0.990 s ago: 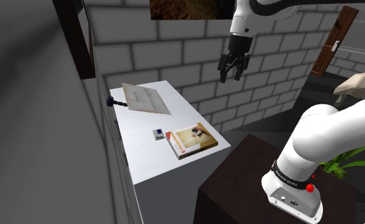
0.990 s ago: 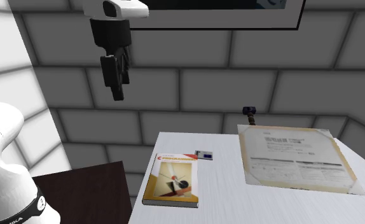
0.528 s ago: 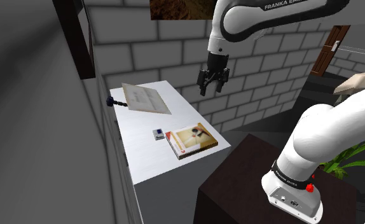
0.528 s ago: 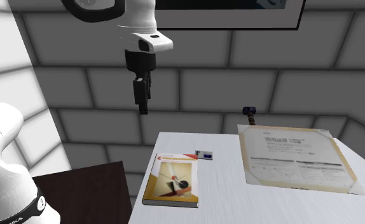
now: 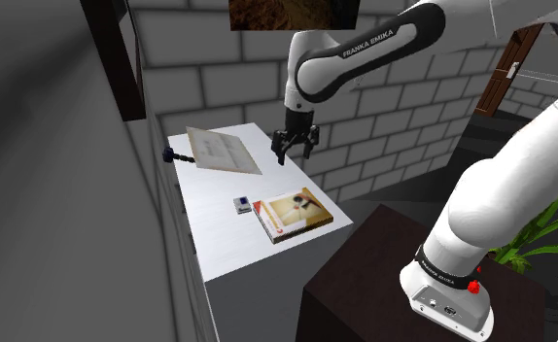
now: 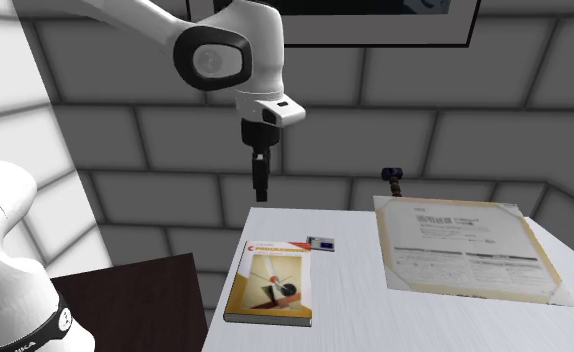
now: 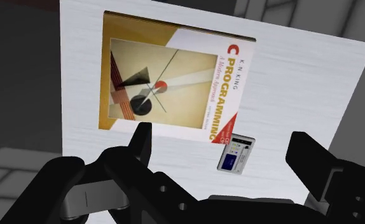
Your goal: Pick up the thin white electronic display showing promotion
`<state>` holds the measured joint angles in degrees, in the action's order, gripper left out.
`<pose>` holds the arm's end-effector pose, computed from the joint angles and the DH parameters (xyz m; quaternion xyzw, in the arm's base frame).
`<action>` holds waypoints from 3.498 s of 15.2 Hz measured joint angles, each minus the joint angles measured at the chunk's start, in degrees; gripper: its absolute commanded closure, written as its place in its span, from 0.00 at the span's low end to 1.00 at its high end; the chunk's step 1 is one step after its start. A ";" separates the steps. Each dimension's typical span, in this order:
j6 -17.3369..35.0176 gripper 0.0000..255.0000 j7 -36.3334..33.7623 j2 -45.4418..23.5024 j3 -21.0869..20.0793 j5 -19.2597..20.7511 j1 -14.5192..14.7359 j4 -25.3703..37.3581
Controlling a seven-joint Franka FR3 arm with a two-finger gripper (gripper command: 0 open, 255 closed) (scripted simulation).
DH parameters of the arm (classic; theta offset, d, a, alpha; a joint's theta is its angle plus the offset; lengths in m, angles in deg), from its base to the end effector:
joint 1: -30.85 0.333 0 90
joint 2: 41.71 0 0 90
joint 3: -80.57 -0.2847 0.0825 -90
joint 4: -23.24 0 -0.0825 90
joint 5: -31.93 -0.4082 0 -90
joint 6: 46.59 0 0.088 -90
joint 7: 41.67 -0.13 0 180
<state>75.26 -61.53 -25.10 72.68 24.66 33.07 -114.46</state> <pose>0.4714 0.0906 0.3593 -0.9921 0.1206 0.0030 0.0348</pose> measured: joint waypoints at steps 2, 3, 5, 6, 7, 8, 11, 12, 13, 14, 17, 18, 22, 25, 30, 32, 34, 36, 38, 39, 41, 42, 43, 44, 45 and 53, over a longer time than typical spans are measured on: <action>2.75 0.00 -1.98 -4.57 -1.03 0.82 0.02 1.81; 4.11 0.00 -2.95 -6.66 -1.44 1.31 0.02 2.51; 6.59 0.00 -5.07 -11.05 -2.22 2.51 0.12 4.37; 7.86 0.00 -6.16 -13.43 -2.51 3.25 0.18 5.41; 8.71 0.00 -7.56 -15.44 -2.92 3.97 0.44 6.49; 9.85 0.00 -8.73 -17.89 -3.12 4.83 0.58 7.75; 12.52 0.00 -11.96 -25.13 -3.12 7.55 1.18 11.97; 12.98 0.00 -12.89 -27.39 -2.97 8.42 1.40 13.63; 13.42 0.00 -14.21 -29.50 -2.91 9.26 1.92 15.18; 13.72 0.00 -15.14 -31.95 -2.66 10.12 2.26 17.23; 15.00 0.00 -17.60 -38.86 -1.64 12.32 3.37 22.42; 15.19 0.00 -18.44 -41.38 -1.27 13.00 3.89 24.70; 15.43 0.00 -20.91 -49.41 0.01 14.75 5.65 32.01; 16.71 0.00 -21.48 -51.71 0.37 15.20 6.09 32.99; 18.68 1.00 -21.73 -54.38 0.76 15.63 6.32 33.68; 18.85 1.00 -21.66 -54.41 0.65 15.61 6.36 33.87; 18.92 1.00 -21.61 -54.41 0.63 15.60 6.33 33.84; 18.94 1.00 -21.54 -54.43 0.61 15.61 6.32 33.86; 18.83 1.00 -21.40 -54.51 0.57 15.60 6.27 34.01; 18.84 1.00 -21.36 -54.52 0.56 15.60 6.24 34.03; 18.66 1.00 -21.61 -54.24 0.66 15.60 6.30 33.83; 18.35 1.00 -21.66 -53.90 0.64 15.55 6.29 33.68; 17.92 1.00 -21.62 -53.24 0.58 15.46 6.21 33.38; 17.43 1.00 -21.53 -52.61 0.51 15.36 6.12 33.22; 16.83 1.00 -21.47 -52.13 0.43 15.27 6.08 33.35; 12.69 1.00 -20.84 -47.69 -0.19 14.43 5.59 33.07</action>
<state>87.94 -82.38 -72.79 72.49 39.09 38.66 -81.39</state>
